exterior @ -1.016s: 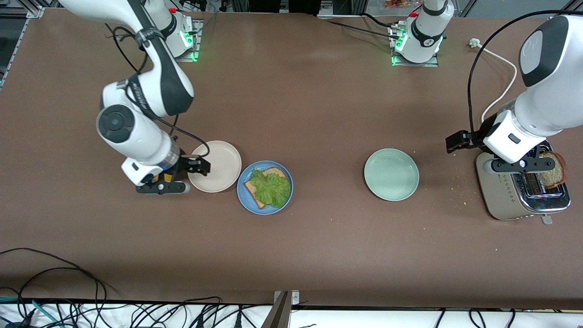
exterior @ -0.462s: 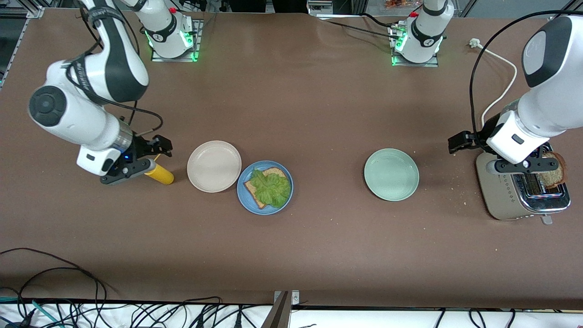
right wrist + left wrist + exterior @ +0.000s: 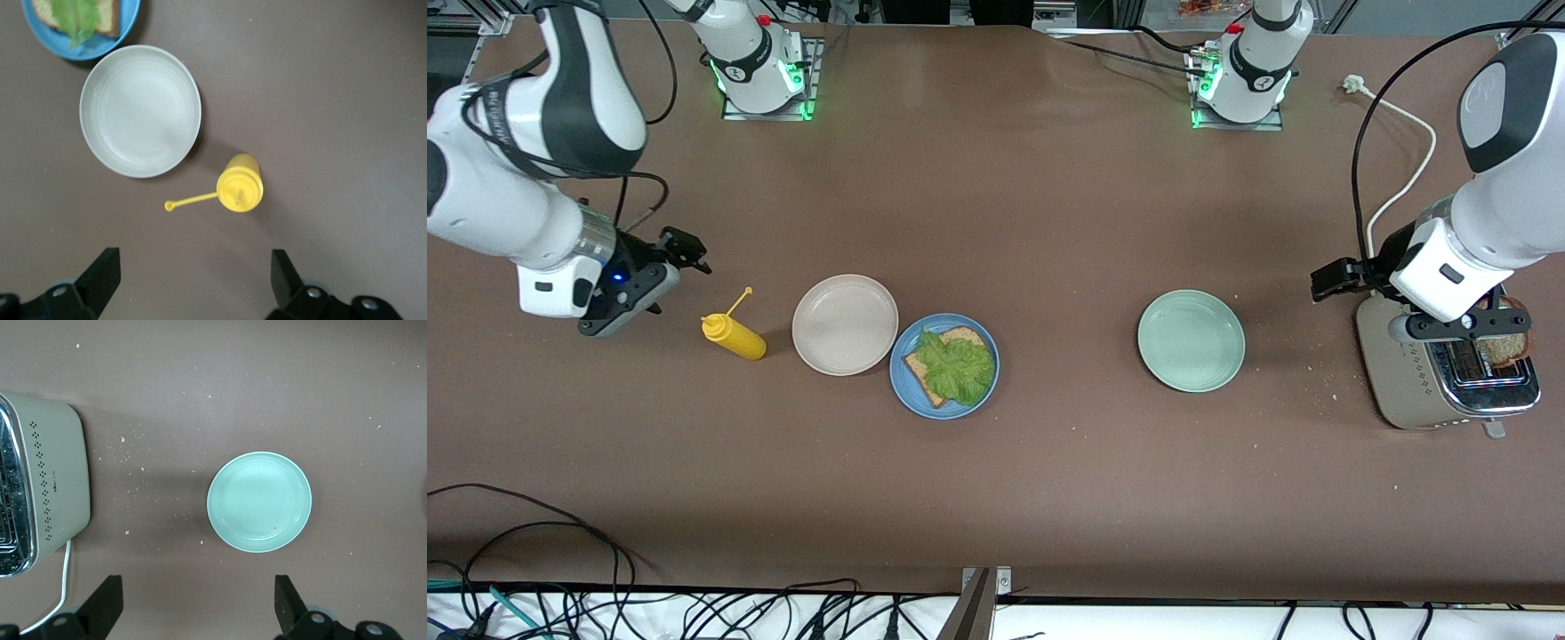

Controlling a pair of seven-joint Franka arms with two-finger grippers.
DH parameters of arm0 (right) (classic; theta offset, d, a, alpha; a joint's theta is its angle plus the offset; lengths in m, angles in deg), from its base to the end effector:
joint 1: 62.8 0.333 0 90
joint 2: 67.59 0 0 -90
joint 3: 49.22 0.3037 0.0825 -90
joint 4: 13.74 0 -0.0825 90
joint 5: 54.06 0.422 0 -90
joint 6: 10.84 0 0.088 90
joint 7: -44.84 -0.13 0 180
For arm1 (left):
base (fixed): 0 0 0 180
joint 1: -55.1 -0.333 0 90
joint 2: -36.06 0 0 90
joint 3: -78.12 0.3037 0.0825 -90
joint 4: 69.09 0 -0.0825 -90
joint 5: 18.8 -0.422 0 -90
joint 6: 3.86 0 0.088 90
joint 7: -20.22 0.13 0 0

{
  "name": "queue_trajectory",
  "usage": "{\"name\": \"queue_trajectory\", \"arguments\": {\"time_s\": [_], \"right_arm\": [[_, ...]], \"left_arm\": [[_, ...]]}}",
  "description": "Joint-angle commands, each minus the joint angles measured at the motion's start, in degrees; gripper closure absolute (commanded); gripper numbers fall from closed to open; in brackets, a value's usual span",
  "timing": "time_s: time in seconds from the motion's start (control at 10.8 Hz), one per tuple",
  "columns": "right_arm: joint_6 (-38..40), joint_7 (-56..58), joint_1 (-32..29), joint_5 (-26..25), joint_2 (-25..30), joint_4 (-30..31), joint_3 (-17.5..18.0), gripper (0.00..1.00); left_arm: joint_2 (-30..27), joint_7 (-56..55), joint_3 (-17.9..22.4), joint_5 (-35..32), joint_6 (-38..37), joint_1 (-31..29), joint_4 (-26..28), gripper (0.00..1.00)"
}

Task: Make sandwich in blue plate with both arms
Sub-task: 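Lower the right gripper around the mustard bottle and close it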

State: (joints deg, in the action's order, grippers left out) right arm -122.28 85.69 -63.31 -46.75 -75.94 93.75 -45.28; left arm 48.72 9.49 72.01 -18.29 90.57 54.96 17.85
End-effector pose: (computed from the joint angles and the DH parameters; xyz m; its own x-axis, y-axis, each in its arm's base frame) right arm 0.6178 0.0475 0.3764 0.7518 0.6590 0.0212 0.6544 -0.7419 -0.1461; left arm 0.6495 -0.0638 0.4856 0.9920 0.0845 -0.0933 0.0863 -0.9962 0.0150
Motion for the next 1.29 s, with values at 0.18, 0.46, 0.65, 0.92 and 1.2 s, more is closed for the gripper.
{"name": "queue_trajectory", "arguments": {"time_s": [0.18,0.46,0.65,0.92,1.2], "right_arm": [[0.97,30.64,-8.52,10.86,-2.53,1.67,-1.04,0.00],[1.05,46.62,-13.61,18.58,-10.60,-0.25,-1.30,0.00],[1.05,57.11,-16.00,23.60,-14.92,-0.70,-1.30,0.00],[0.96,67.03,-17.41,29.05,-19.84,-1.49,-1.30,0.00],[0.18,77.76,-17.50,33.71,-24.06,-1.84,-0.86,0.00]], "left_arm": [[-0.09,0.89,-0.13,-0.59,0.05,-0.39,-0.45,0.00],[-0.09,2.37,-0.04,-4.28,0.14,-1.44,-0.71,0.00],[-0.09,7.98,-0.04,-4.29,-0.13,-3.81,-1.94,0.00],[-0.09,16.05,-0.04,-4.47,-0.04,-10.21,-2.03,0.00],[2.01,28.46,-0.04,-4.20,3.01,-18.30,-2.12,0.00]]}}
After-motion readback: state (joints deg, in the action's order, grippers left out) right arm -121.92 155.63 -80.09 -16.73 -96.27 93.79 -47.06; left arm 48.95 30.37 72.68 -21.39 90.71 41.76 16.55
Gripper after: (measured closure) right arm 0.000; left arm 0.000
